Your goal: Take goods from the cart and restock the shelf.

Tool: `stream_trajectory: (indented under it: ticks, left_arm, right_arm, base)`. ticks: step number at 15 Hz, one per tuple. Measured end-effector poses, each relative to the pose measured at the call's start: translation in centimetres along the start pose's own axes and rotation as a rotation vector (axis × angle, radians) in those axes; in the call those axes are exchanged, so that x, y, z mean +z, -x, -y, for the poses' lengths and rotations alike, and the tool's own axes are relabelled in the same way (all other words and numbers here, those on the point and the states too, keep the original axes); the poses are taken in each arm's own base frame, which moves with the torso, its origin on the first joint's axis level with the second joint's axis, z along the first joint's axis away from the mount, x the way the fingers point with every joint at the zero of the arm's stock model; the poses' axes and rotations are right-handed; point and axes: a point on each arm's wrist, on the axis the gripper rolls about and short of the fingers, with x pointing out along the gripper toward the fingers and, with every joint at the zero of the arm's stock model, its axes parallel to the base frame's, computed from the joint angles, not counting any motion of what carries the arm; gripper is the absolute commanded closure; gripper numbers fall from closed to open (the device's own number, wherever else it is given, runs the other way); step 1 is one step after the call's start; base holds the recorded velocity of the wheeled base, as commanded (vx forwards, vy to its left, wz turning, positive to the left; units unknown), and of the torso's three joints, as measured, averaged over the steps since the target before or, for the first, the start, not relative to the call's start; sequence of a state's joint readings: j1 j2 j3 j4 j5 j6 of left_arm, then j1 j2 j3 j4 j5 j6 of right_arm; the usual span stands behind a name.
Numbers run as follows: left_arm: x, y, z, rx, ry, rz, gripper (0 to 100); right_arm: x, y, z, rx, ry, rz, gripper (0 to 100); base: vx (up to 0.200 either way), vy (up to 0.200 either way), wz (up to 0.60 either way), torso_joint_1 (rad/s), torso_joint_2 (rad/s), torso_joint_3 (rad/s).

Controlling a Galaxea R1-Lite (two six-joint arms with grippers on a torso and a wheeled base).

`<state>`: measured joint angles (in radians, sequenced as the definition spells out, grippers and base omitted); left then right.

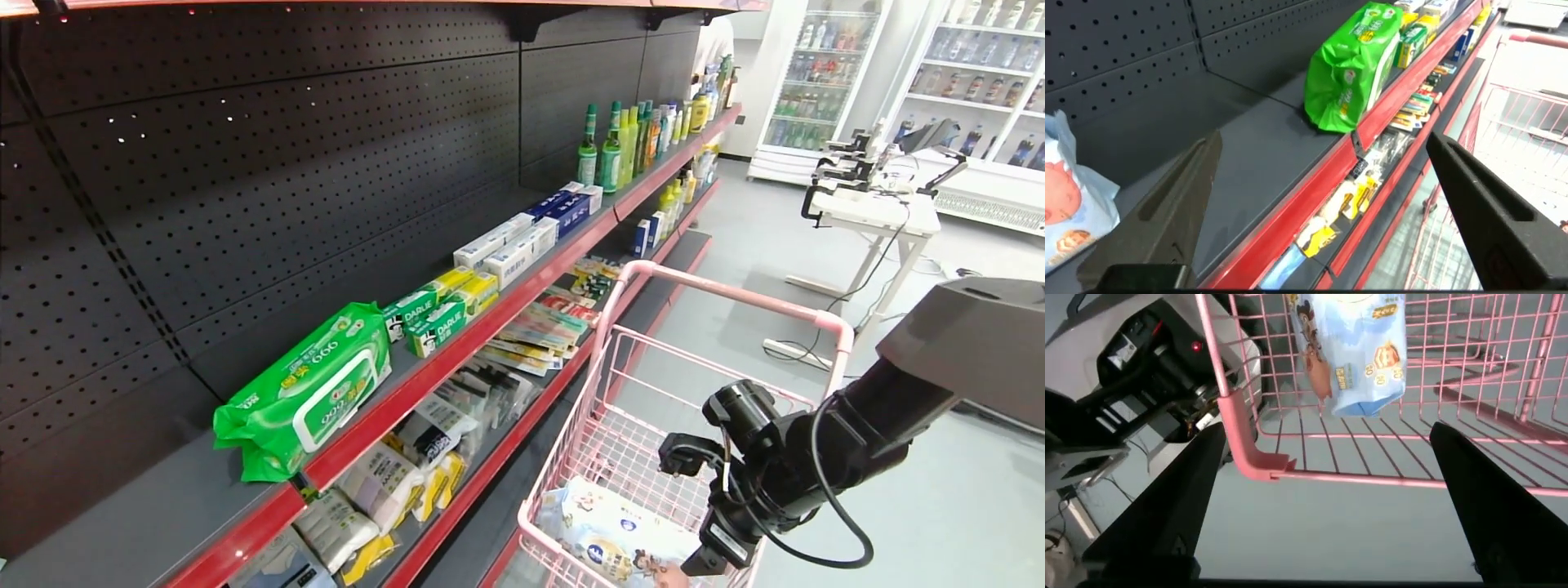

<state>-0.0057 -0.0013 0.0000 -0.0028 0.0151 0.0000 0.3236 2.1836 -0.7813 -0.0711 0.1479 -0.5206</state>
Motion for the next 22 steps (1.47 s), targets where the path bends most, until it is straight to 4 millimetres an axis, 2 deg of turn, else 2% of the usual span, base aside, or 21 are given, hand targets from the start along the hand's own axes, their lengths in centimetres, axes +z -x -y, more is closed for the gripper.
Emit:
stream_trajectory:
  ticks: [8, 12, 22]
  left_arm:
    - [0.0, 0.0, 0.0, 0.0, 0.0, 0.0, 0]
    - [0.0, 0.0, 0.0, 0.0, 0.0, 0.0, 0]
    - [0.0, 0.0, 0.0, 0.0, 0.0, 0.0, 0]
  right_arm:
    - [0.2, -0.8, -0.2, 0.002, 0.044, 0.003, 0]
    - [0.2, -1.0, -0.1, -0.001, 0.087, 0.005, 0]
    - [-0.2, -1.1, 1.5, 0.005, 0.077, 0.024, 0]
  base:
    - [0.0, 0.0, 0.0, -0.143, 0.33, 0.178]
    - [0.0, 0.0, 0.0, -0.013, 0.04, 0.019]
    - [0.0, 0.0, 0.0, -0.079, 0.18, 0.106]
